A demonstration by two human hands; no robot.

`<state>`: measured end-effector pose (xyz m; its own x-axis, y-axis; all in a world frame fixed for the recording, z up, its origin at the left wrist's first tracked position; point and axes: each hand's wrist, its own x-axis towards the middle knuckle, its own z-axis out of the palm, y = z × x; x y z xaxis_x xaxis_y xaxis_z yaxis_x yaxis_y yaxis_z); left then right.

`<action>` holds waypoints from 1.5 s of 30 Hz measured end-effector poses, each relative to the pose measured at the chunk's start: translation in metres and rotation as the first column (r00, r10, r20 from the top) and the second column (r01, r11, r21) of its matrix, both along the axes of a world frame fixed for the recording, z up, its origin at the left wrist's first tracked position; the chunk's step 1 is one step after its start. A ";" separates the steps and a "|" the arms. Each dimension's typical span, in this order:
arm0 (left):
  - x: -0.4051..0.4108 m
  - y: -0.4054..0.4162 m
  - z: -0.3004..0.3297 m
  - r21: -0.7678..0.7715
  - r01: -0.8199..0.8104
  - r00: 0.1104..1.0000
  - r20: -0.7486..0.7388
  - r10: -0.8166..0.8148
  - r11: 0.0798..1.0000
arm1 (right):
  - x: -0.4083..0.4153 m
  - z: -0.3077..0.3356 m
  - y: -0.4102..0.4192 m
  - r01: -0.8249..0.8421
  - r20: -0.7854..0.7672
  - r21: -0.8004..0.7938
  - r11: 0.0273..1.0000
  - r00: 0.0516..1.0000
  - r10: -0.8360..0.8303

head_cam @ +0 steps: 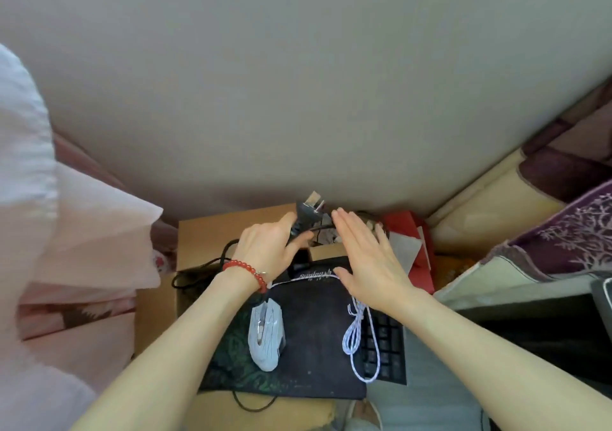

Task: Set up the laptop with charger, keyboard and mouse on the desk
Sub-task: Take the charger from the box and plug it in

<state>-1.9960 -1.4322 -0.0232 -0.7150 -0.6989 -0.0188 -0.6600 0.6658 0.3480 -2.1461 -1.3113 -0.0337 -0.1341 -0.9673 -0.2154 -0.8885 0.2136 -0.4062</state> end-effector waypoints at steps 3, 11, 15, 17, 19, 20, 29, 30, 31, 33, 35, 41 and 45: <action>0.006 0.008 0.061 0.127 -0.027 0.991 -0.127 0.043 0.991 | -0.002 0.036 -0.014 0.062 0.093 -0.061 0.996 0.994 -0.056; 0.009 0.020 0.187 0.335 -0.066 0.901 -0.384 0.200 0.940 | -0.004 0.146 -0.033 0.218 0.524 -0.169 0.961 0.846 -0.099; 0.013 0.028 0.252 0.246 -0.048 0.864 -0.476 0.164 0.968 | 0.000 0.201 -0.031 0.126 0.626 -0.085 0.988 0.779 -0.046; 0.019 0.031 0.279 0.204 -0.066 0.844 -0.511 0.163 0.977 | 0.009 0.218 -0.026 0.063 0.647 -0.049 0.997 0.762 -0.016; 0.024 0.034 0.301 0.201 -0.098 0.822 -0.535 0.193 0.975 | 0.019 0.232 -0.023 0.045 0.678 -0.046 0.998 0.735 -0.002; 0.029 0.036 0.312 0.216 -0.125 0.805 -0.548 0.226 0.968 | 0.025 0.240 -0.024 0.028 0.687 -0.056 0.998 0.726 0.019; 0.077 0.034 0.405 0.145 -0.323 0.588 -0.743 0.318 0.935 | 0.065 0.334 -0.047 0.082 0.635 -0.257 0.963 0.765 0.104; 0.079 0.033 0.410 0.157 -0.326 0.570 -0.754 0.326 0.932 | 0.062 0.342 -0.046 0.087 0.636 -0.277 0.957 0.763 0.114; 0.080 0.033 0.415 0.170 -0.320 0.554 -0.764 0.329 0.932 | 0.058 0.352 -0.046 0.096 0.638 -0.297 0.950 0.761 0.123; 0.079 0.032 0.420 0.184 -0.288 0.544 -0.777 0.318 0.940 | 0.046 0.366 -0.044 0.123 0.631 -0.332 0.935 0.766 0.123; 0.080 0.032 0.425 0.205 -0.253 0.515 -0.799 0.311 0.946 | 0.039 0.380 -0.040 0.137 0.605 -0.369 0.919 0.787 0.125; 0.062 0.031 0.456 0.211 -0.110 0.429 -0.872 0.237 0.971 | 0.014 0.451 -0.017 0.289 0.612 -0.519 0.805 0.783 0.113; 0.030 0.034 0.506 0.136 -0.025 0.364 -0.921 0.136 0.990 | -0.003 0.515 0.007 0.340 0.551 -0.660 0.670 0.826 0.123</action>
<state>-1.9658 -1.3984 0.4832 -0.2608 -0.7888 0.5566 0.0672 0.5603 0.8256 -2.1490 -1.3038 0.4808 -0.3432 -0.8222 0.4541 -0.4782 -0.2631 -0.8379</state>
